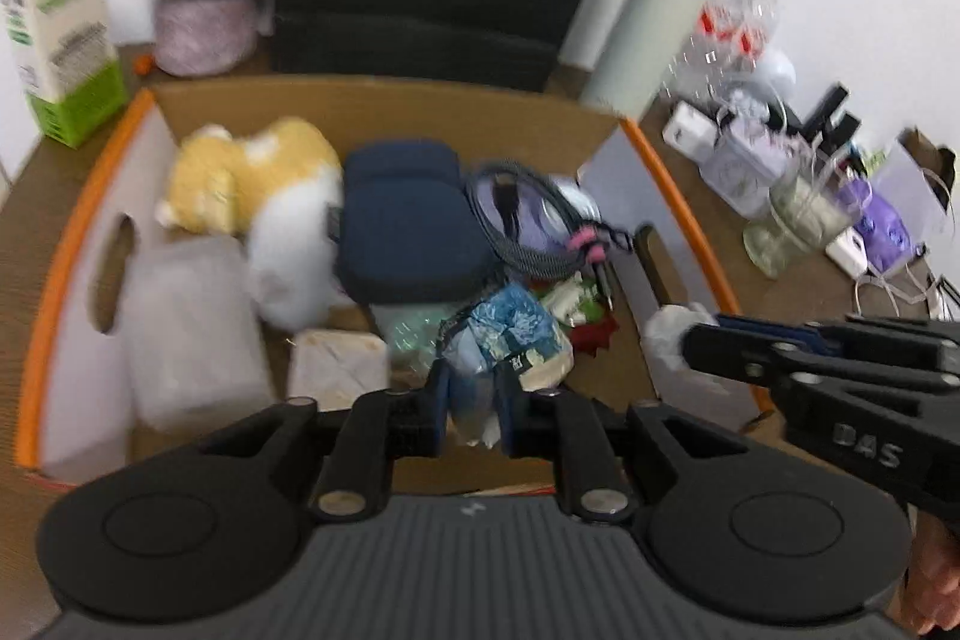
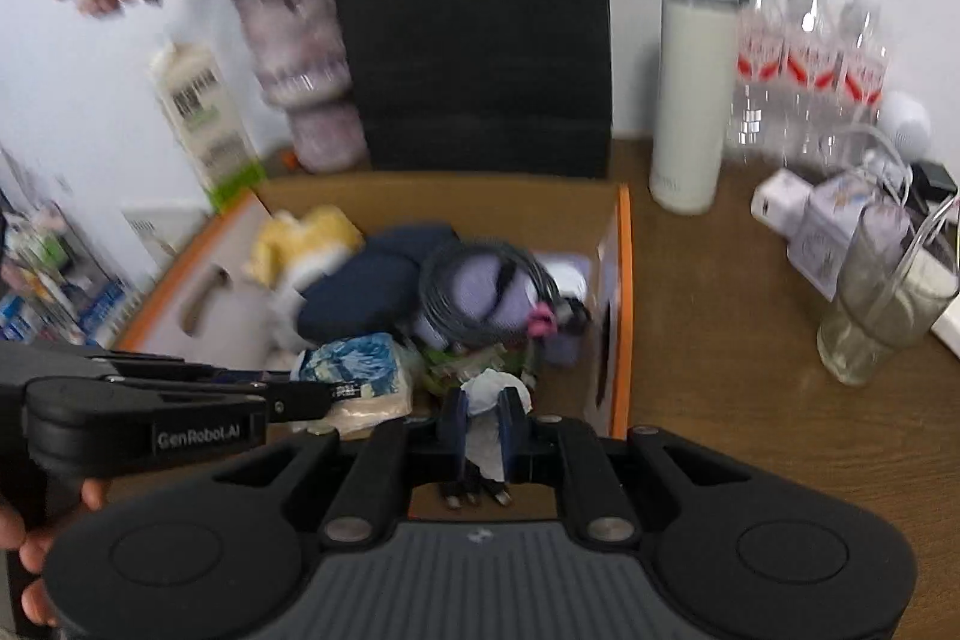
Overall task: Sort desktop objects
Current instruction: 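Release the tissue pack into the box with the left tool while the right tool drops the tissue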
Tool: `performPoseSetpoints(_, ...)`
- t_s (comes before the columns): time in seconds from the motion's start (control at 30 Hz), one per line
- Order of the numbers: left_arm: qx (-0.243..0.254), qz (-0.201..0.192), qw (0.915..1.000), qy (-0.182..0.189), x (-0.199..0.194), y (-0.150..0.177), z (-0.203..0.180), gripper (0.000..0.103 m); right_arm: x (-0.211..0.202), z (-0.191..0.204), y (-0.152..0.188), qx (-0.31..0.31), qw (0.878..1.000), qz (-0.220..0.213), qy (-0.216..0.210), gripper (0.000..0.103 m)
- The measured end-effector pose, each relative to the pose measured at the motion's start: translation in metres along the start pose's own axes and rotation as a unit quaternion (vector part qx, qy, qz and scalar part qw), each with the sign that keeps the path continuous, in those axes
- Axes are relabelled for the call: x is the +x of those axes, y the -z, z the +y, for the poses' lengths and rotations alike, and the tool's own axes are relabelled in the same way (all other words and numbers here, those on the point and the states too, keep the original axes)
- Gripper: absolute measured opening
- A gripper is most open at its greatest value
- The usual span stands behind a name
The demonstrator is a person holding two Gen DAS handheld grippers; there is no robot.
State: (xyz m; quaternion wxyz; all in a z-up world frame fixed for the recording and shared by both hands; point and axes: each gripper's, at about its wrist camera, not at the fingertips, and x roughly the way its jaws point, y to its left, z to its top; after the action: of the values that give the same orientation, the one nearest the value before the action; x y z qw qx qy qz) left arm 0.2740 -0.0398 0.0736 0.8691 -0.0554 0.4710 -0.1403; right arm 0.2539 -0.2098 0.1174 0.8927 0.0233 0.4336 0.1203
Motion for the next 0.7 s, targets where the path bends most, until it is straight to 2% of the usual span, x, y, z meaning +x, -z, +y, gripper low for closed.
performPoseSetpoints(0.03,-0.002,0.001,1.0000,-0.004,0.003,0.003,0.000,0.039,0.007,-0.001,0.002,0.006,1.000,0.011,0.004,0.018)
performPoseSetpoints(0.07,-0.002,-0.002,1.0000,-0.007,0.002,0.004,0.002,0.048,0.013,-0.002,0.003,0.011,1.000,0.020,0.007,0.022)
performPoseSetpoints(0.1,0.000,-0.007,0.9999,-0.010,-0.001,0.005,0.003,0.050,0.015,-0.005,0.005,0.015,1.000,0.026,0.010,0.034)
performPoseSetpoints(0.13,0.001,-0.007,0.9999,-0.013,-0.005,0.005,0.005,0.054,0.015,-0.006,0.005,0.018,0.999,0.025,0.013,0.038)
performPoseSetpoints(0.2,-0.006,-0.011,0.9997,-0.019,-0.015,0.002,0.008,0.065,0.010,-0.007,0.005,0.013,1.000,0.015,0.014,0.038)
performPoseSetpoints(0.27,-0.013,-0.032,0.9989,-0.033,-0.030,-0.001,0.011,0.082,0.002,-0.006,0.004,0.011,1.000,0.006,0.013,0.039)
performPoseSetpoints(0.37,-0.011,-0.073,0.9952,-0.065,-0.053,-0.001,0.011,0.093,-0.013,0.000,0.001,0.003,1.000,-0.012,0.013,0.050)
performPoseSetpoints(0.43,-0.011,-0.090,0.9932,-0.073,-0.066,0.004,0.011,0.098,-0.022,0.007,0.003,-0.008,0.999,-0.024,0.020,0.061)
performPoseSetpoints(0.47,-0.010,-0.093,0.9930,-0.073,-0.071,0.008,0.012,0.098,-0.027,0.011,0.005,-0.016,0.999,-0.033,0.025,0.064)
performPoseSetpoints(0.53,-0.008,-0.089,0.9936,-0.070,-0.077,0.017,0.014,0.099,-0.037,0.018,0.014,-0.033,0.998,-0.052,0.033,0.075)
performPoseSetpoints(0.6,-0.003,-0.084,0.9939,-0.072,-0.083,0.029,0.016,0.100,-0.046,0.021,0.025,-0.041,0.996,-0.069,0.034,0.080)
performPoseSetpoints(0.7,-0.007,-0.093,0.9921,-0.084,-0.092,0.048,0.017,0.101,-0.057,0.025,0.040,-0.047,0.995,-0.082,0.035,0.080)
